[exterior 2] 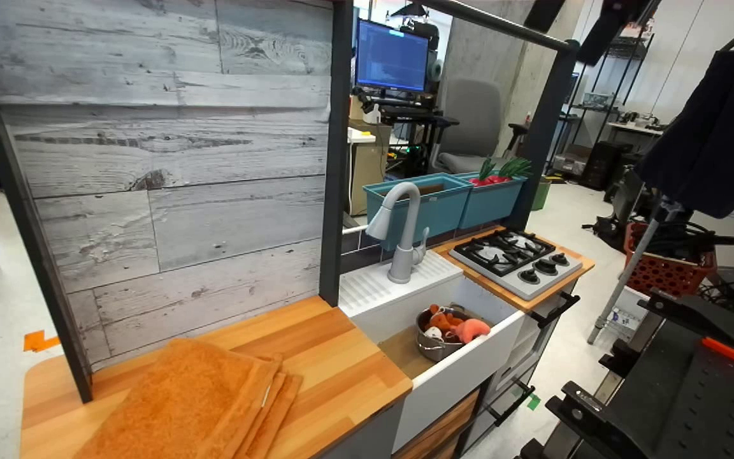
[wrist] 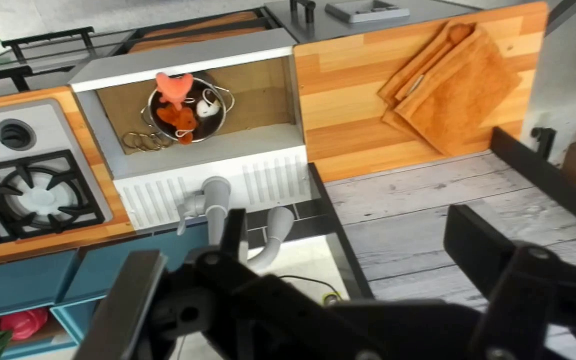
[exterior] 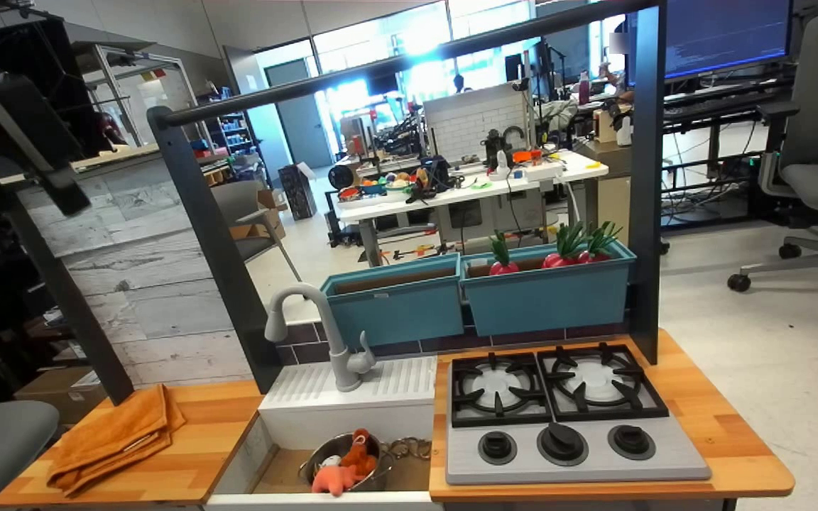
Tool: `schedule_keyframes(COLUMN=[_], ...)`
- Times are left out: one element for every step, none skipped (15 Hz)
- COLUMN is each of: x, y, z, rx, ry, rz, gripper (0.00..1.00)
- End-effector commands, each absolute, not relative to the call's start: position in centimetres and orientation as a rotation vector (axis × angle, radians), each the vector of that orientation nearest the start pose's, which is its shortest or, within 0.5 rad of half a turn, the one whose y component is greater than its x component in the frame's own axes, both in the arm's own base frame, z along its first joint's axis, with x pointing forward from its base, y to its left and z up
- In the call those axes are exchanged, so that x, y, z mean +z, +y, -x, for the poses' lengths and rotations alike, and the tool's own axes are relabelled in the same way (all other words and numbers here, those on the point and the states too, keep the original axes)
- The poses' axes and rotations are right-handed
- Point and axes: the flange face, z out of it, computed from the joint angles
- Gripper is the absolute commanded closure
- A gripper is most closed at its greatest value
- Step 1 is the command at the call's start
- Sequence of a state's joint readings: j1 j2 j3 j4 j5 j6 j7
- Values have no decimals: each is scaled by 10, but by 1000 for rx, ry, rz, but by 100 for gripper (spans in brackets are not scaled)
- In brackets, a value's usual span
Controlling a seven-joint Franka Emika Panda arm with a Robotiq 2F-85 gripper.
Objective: Remove all the toys from the pot and put them on the stove, then take the towel and clean the base top on the left
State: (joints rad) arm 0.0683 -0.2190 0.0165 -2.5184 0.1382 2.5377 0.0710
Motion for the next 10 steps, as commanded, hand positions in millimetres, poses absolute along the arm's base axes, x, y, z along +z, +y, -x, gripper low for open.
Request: schedule_keyframes(x=[301, 335, 312, 297, 290, 289, 291, 288, 281, 268], y=[23, 29, 24, 21, 19, 19, 20, 20, 20, 20], z=[-502, -478, -484, -490, -495, -498, -500, -503, -507, -515], rx=[-307, -325, -296, -271, -261, -261, -270, -294, -301, -286], ry=[326, 234, 280, 304, 314, 317, 319, 339, 355, 390], rz=[3118, 3082, 3106, 3116, 3117, 3115, 3113, 3106, 3113, 3123], gripper=[0, 0, 0, 0, 0, 0, 0, 0, 0, 0])
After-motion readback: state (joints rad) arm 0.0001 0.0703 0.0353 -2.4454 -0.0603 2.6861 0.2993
